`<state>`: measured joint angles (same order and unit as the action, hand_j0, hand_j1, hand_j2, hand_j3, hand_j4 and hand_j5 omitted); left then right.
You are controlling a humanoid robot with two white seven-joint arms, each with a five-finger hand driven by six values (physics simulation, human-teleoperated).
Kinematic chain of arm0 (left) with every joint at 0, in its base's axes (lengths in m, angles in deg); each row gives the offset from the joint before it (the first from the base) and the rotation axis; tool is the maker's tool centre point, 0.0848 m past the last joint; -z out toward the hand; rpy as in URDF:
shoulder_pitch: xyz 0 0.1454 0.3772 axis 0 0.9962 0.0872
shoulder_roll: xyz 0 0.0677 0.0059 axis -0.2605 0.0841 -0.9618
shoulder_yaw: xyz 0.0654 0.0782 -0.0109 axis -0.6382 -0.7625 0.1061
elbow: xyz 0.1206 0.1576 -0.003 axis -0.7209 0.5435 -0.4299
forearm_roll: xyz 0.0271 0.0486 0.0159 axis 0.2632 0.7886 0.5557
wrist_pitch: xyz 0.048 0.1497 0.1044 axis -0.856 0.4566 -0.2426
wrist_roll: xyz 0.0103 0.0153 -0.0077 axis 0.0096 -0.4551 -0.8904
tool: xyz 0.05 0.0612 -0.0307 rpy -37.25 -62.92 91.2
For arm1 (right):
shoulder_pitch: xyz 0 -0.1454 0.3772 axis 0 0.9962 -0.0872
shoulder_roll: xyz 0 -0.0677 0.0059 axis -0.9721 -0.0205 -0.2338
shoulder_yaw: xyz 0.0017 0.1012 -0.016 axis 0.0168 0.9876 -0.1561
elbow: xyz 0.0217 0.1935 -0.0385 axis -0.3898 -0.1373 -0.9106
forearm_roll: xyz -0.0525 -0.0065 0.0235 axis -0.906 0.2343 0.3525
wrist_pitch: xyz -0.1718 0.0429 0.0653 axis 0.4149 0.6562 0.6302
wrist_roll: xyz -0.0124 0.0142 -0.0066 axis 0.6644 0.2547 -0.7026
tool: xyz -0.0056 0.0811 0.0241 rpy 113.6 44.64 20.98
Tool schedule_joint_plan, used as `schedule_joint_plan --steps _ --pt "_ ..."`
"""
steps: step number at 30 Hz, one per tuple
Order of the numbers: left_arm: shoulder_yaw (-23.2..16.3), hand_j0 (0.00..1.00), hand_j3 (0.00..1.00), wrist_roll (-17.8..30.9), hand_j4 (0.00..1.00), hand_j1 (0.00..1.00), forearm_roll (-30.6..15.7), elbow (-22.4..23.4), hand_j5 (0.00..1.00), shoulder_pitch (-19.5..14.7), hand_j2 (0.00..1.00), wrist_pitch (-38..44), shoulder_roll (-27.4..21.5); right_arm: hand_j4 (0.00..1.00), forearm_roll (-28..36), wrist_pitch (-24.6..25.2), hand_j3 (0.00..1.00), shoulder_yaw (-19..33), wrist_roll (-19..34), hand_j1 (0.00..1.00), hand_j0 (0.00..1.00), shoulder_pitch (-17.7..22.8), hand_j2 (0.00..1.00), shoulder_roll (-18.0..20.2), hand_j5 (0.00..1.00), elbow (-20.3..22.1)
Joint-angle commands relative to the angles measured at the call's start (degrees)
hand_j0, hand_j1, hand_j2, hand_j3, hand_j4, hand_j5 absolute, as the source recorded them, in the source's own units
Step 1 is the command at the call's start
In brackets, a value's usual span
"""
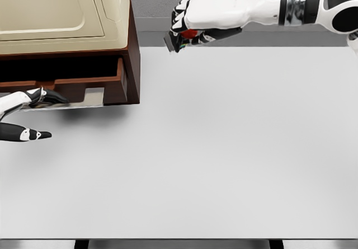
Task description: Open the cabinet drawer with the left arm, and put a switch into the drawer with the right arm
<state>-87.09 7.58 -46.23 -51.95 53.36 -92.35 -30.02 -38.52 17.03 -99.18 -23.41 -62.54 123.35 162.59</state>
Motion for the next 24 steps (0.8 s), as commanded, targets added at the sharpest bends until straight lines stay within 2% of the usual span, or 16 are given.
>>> schedule_joint_plan --steps 1,3,10,16,24 --pt "-1.4 0.76 0.76 -0.4 0.76 0.76 4.4 -0.2 0.76 0.0 0.76 -1.0 0.0 0.46 0.2 0.1 0.46 -0.1 0.1 0.46 0.46 0.0 0.46 -0.6 0.46 -1.3" --pt "-1.3 0.77 0.77 -0.4 0.77 0.77 4.4 -0.2 0.77 0.0 0.77 -1.0 -0.1 0.46 0.1 0.1 0.46 -0.5 0.5 0.46 0.46 -0.3 0.46 -2.5 0.46 -2.9" --pt "-1.2 0.77 0.77 -0.4 0.77 0.77 4.5 -1.0 0.77 0.0 0.77 -1.0 -0.5 0.46 0.1 0.1 0.46 -0.8 0.6 0.46 0.46 -0.4 0.46 -5.2 0.46 -3.1" --pt "-1.2 0.76 0.76 -0.4 0.76 0.76 4.3 -1.5 0.76 0.0 0.76 -1.0 -1.8 0.46 -0.3 0.1 0.46 -2.5 0.9 0.46 0.46 -1.8 0.46 -8.5 0.46 -7.5" --pt "-1.2 0.76 0.76 -0.4 0.76 0.76 3.8 -1.9 0.76 -0.1 0.76 -1.0 -2.4 0.46 -0.4 0.1 0.46 -2.6 0.8 0.46 0.46 -1.9 0.46 -11.7 0.46 -7.5"
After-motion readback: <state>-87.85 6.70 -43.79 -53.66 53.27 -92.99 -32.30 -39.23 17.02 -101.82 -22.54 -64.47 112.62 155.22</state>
